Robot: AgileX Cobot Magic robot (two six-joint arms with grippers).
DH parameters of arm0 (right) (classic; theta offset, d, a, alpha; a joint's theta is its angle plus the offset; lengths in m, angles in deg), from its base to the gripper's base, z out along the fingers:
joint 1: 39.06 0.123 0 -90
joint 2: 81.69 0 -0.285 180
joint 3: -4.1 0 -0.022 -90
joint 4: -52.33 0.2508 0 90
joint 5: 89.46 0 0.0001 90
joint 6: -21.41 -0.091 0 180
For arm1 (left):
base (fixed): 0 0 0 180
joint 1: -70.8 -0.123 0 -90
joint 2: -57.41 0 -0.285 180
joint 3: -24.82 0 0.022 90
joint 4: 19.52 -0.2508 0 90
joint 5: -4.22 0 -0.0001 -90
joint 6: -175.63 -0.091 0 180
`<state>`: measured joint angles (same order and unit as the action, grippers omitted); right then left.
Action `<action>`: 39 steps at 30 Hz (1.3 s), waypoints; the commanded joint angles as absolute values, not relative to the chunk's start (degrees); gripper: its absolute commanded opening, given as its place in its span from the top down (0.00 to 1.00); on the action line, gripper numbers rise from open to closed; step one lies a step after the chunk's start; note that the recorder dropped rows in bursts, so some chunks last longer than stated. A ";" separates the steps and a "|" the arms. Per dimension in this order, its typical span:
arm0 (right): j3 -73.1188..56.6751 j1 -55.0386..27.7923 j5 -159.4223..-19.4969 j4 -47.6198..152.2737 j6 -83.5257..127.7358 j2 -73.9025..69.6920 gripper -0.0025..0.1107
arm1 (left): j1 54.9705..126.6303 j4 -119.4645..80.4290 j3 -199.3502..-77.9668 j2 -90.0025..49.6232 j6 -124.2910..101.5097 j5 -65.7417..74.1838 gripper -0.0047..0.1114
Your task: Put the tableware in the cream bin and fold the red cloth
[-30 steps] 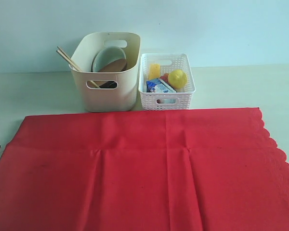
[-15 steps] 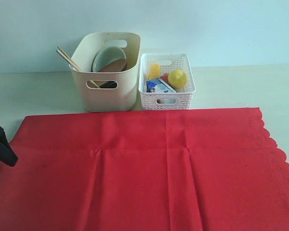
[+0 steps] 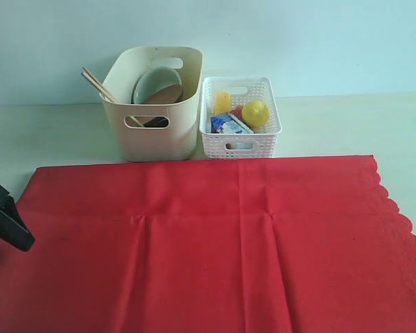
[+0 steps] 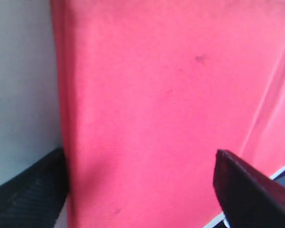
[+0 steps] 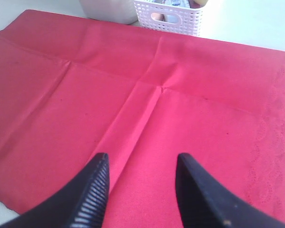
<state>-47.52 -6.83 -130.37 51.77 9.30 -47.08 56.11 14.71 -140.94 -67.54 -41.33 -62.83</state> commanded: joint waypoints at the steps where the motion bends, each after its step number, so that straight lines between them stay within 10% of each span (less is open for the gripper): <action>1: -47.80 -6.89 -130.03 51.93 9.75 -47.42 0.60 | 55.96 14.84 -140.73 -69.02 -43.31 -63.38 0.27; 34: -47.80 -6.89 -130.03 51.93 9.75 -47.42 0.60 | 61.09 20.12 -140.60 -73.04 -50.64 -65.74 0.29; 39: -47.80 -6.89 -130.03 51.93 9.75 -47.42 0.60 | 61.09 20.12 -141.39 -73.04 -50.64 -65.74 0.77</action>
